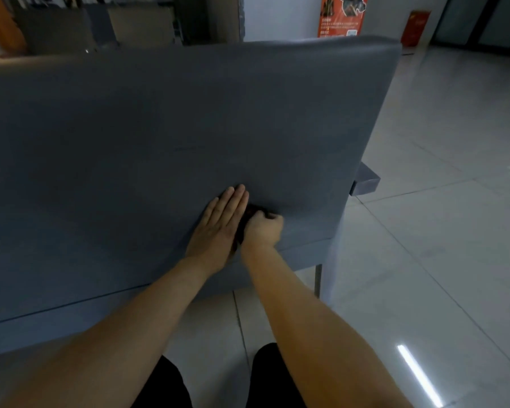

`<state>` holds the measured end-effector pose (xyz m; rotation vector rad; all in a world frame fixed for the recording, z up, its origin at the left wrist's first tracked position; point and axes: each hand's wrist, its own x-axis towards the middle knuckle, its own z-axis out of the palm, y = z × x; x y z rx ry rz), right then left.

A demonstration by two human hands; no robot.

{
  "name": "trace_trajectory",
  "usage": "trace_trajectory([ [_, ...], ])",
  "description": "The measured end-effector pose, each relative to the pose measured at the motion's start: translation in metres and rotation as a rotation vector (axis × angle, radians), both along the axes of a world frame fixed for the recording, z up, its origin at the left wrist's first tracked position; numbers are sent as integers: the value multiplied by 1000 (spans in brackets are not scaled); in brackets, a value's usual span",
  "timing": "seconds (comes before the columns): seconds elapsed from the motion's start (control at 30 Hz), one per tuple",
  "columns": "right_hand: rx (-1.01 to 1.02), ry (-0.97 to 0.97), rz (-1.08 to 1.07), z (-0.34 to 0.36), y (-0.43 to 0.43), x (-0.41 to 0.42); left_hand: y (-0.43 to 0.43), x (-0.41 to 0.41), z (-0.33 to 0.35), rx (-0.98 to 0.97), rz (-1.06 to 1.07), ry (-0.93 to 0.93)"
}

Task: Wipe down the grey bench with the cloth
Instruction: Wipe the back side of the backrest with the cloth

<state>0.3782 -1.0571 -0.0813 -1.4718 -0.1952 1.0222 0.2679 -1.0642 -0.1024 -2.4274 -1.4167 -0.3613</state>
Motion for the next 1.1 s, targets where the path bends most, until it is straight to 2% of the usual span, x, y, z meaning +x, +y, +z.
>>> trace_trajectory([
  [0.13,15,-87,86,-7,0,-8,2,2,4,-7,-35,3],
  [0.33,41,-2,-147,10,5,58,-2,4,4,-50,16,-23],
  [0.47,16,33,-183,10,7,74,-7,8,4,-73,5,-25],
  [0.67,21,-17,57,3,-1,-3,-4,5,2,-7,-8,-51],
  [0.8,41,-62,167,-4,-6,1,-5,2,7,-22,-17,-41],
  [0.9,56,-74,7,-9,-5,48,-6,5,3,-33,18,-70],
  [0.97,82,38,-124,-7,2,79,-7,8,2,-59,21,-76],
  [1.03,61,99,-147,-2,6,87,-8,9,2,-71,5,-95],
  [1.1,15,58,-120,5,8,69,-8,9,1,-83,-12,-131],
])
